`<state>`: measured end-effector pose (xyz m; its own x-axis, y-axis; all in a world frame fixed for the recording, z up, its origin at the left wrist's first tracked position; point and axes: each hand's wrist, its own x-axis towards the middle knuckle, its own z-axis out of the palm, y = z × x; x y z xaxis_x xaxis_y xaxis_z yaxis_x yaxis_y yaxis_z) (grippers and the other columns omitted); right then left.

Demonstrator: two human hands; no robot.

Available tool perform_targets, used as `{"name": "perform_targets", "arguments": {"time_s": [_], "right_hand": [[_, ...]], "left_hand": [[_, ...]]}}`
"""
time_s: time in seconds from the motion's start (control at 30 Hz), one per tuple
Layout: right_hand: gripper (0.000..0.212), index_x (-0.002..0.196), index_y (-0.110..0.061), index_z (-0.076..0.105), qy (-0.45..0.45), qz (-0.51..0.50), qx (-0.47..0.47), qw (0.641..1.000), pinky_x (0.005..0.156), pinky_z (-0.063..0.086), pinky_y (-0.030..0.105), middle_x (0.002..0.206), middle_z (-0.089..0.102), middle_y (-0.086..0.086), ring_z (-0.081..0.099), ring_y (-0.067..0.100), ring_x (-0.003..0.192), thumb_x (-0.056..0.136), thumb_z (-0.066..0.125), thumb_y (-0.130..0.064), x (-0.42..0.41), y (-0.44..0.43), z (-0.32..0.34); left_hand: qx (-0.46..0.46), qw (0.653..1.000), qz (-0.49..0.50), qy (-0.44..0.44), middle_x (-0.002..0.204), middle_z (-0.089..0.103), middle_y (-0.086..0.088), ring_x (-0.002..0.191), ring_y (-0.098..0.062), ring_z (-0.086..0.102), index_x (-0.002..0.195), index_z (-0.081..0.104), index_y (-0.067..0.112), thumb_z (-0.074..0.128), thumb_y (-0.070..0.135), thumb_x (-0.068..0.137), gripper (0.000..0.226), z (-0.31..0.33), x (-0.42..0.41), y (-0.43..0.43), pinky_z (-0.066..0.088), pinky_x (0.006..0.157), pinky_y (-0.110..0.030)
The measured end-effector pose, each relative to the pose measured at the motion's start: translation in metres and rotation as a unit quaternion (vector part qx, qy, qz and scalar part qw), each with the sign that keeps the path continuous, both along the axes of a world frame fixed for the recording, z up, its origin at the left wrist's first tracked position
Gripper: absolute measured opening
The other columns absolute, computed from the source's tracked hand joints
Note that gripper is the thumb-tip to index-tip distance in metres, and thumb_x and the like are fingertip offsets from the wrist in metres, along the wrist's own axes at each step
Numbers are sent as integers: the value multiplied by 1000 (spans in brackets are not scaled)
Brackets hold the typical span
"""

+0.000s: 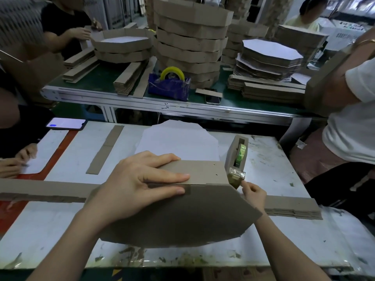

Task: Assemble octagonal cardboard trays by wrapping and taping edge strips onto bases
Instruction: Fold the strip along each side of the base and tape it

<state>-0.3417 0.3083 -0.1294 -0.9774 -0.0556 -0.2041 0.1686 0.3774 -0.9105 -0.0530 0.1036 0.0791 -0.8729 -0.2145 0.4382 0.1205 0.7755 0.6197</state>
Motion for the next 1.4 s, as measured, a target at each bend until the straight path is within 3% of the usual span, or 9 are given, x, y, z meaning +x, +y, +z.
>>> {"name": "perform_targets", "arguments": {"time_s": [0.1,0.2,0.5,0.73,0.9,1.0,1.1,1.23,1.4], "right_hand": [[36,85,2,71,32,-18,36,999,71,46,34,83,67,20,61,28,78,99,58,-28,6,-6,29],[20,96,-8,70,74,22,19,997,76,53,35,92,70,10,66,28,90,99,59,-25,25,-18,78],[19,107,-33,72,118,227,-207,944,46,39,16,72,70,-2,45,4,49,98,63,-20,157,-56,241],[41,136,-10,58,105,260,-189,941,43,35,12,66,71,-4,42,3,42,96,64,-15,219,-80,253],[80,158,-10,19,97,281,-110,948,49,39,13,64,71,-3,47,2,45,94,67,-15,230,-80,240],[74,156,-11,26,92,266,-111,953,51,40,15,66,72,-1,46,4,46,94,67,-14,233,-74,232],[65,152,-14,36,85,241,-163,953,48,39,14,68,72,0,43,4,45,95,66,-13,232,-69,227],[44,136,-24,54,111,181,-250,945,49,39,12,69,72,-2,48,0,49,94,67,-19,222,-60,225],[40,134,-29,51,302,151,-139,931,86,49,14,84,73,-11,68,1,92,98,62,-17,202,-53,221]], "left_hand": [[-12,1000,9,7,121,60,23,98,-10,62,107,70,38,60,57,76,37,5,3,0,52,80,-38],[-24,1000,12,15,121,58,21,100,-12,62,107,69,40,56,63,76,41,11,11,-6,53,81,-39],[-46,998,35,-14,128,61,9,105,-15,57,120,61,43,62,53,82,39,1,31,-24,51,87,-42],[-69,995,62,-34,120,62,12,106,-7,52,129,44,35,52,71,76,64,-6,30,-30,44,81,-26],[-50,998,42,-1,115,53,27,105,-8,50,128,34,30,65,59,78,65,-10,29,-31,40,79,-29],[-38,999,33,5,116,53,30,108,-11,51,129,26,31,64,60,76,71,-12,29,-31,38,83,-29],[-53,998,27,6,124,63,15,110,-14,53,130,27,38,67,60,80,68,-13,30,-32,39,83,-28],[-94,995,30,-12,117,63,4,103,-13,54,138,28,50,48,68,81,63,-11,30,-36,51,83,-35],[-44,998,34,-31,122,51,23,110,-6,48,135,26,65,52,69,75,65,-8,50,-51,51,87,-36]]}}
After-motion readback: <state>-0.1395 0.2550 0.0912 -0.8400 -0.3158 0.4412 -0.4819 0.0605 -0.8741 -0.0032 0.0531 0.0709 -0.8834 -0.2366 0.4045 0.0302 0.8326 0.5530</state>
